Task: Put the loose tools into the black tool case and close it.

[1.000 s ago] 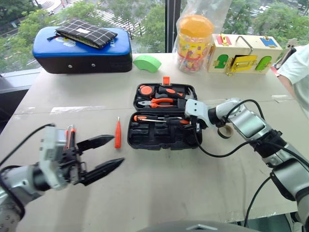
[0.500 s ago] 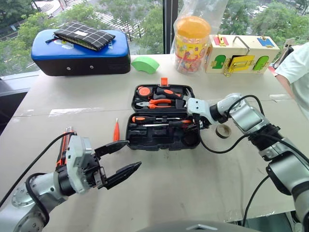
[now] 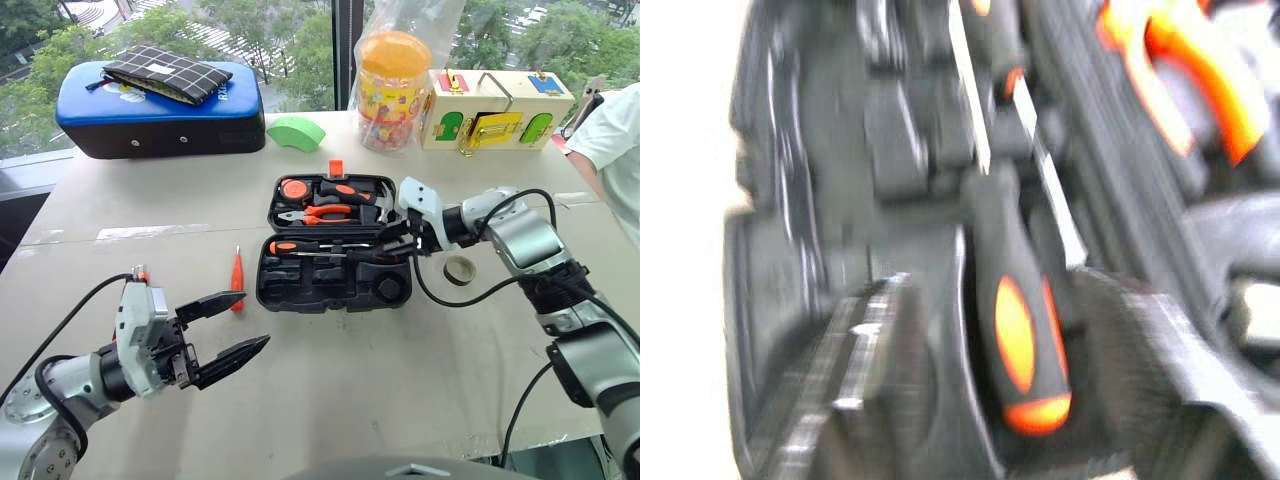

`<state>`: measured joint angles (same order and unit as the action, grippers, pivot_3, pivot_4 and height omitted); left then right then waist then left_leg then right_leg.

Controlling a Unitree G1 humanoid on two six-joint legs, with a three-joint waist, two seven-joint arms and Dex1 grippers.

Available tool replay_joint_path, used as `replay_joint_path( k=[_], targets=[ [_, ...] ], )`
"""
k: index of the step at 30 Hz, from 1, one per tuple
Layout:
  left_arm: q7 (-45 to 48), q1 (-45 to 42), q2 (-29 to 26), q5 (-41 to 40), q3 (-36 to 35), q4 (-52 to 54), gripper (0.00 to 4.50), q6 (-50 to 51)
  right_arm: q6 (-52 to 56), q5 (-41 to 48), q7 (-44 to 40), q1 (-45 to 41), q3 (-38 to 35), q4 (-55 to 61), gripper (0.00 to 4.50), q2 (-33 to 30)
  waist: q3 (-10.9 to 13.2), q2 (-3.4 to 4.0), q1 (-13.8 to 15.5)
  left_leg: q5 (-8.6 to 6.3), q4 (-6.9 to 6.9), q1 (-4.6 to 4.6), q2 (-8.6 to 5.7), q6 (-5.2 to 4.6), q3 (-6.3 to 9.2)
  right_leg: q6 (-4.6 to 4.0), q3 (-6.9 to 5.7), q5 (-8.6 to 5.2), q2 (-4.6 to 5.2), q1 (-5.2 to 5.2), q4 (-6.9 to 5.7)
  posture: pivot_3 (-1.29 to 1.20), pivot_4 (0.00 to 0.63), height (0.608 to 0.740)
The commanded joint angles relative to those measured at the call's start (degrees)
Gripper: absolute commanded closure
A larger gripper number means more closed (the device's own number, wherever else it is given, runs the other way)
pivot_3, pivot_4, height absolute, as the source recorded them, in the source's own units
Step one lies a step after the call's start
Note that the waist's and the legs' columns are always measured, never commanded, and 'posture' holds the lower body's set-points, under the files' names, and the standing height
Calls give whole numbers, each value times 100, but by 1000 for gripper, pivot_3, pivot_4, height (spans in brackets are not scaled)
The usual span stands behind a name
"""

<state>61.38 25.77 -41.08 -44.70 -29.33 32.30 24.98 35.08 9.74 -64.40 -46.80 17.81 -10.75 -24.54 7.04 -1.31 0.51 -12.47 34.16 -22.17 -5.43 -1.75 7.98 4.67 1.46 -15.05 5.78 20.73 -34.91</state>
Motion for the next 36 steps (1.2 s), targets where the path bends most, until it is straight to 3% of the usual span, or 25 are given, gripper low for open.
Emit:
replay_joint_path(
  k=[1,7,11,15,18,22,25,29,30,31,33,36],
  targets=[
    [-55,117,-3,-104,-181,234,0,-44,-272,-168,840,206,-141,-50,4462,407,1,2,-5,-1,-1,0,0,2,-1,0,1,0,0,0,0,0,150,740],
    [-226,240,1,-238,-252,451,0,12,-1251,-1326,1175,709,1011,-1096,4462,511,-5,2,9,0,0,2,-7,2,-8,1,6,1,0,2,-1,0,150,740],
    [-189,499,90,-318,-564,450,0,-31,-1839,-1628,1216,882,1129,-1320,4462,401,-24,-1,-45,-1,-1,28,5,2,-22,1,18,-1,-10,-14,-8,0,150,740],
    [-655,664,427,-409,-812,438,0,-1,-2368,-1334,1461,977,530,-943,4462,401,-25,0,-14,-1,-1,28,8,2,-21,1,19,-1,-12,-16,-8,0,150,740],
    [-1641,688,1029,-216,-856,535,0,-30,-2781,-553,1491,1298,-333,47,4462,430,-20,-3,43,-1,1,22,7,2,-20,1,18,-1,-11,-15,-4,0,150,740],
    [-2611,457,1418,43,-726,591,0,44,-2996,1,1234,1738,-726,972,4462,278,-1,-6,37,-1,4,4,6,2,-16,2,16,1,-7,-2,2,0,150,740],
    [-3532,-289,1485,493,-350,237,0,267,-2206,738,776,2124,-827,1888,3700,4,-2,-8,55,0,6,6,10,3,-7,1,7,0,-10,-5,0,0,150,740],
    [-4436,-719,1438,765,-295,143,0,823,-1571,1392,627,2467,-953,2822,1612,-265,-3,-10,13,-1,8,6,10,2,-11,3,13,1,-15,-5,1,0,150,740],
    [-4453,-766,1391,749,-347,129,0,859,-1420,1589,588,2563,-1035,3045,1362,-368,-2,-11,5,-1,7,6,10,2,-13,4,16,1,-15,-4,1,0,150,740],
    [-4480,-802,1368,687,-404,128,0,925,-1303,1745,561,2640,-1108,3209,737,-464,-2,-13,4,-3,6,6,10,2,-13,10,16,5,-16,-2,2,0,150,740],
    [-4547,-824,1317,632,-489,105,0,1067,-1155,1920,555,2711,-1192,3365,55,-605,-1,-12,23,-8,4,5,13,8,-11,22,13,11,-17,-2,4,0,150,740],
    [-4718,-828,1335,671,-617,41,0,1177,-1045,2084,575,2800,-1311,3534,55,-781,0,-13,33,-9,4,5,16,9,-9,21,10,10,-10,-2,4,0,150,740]
  ],
)
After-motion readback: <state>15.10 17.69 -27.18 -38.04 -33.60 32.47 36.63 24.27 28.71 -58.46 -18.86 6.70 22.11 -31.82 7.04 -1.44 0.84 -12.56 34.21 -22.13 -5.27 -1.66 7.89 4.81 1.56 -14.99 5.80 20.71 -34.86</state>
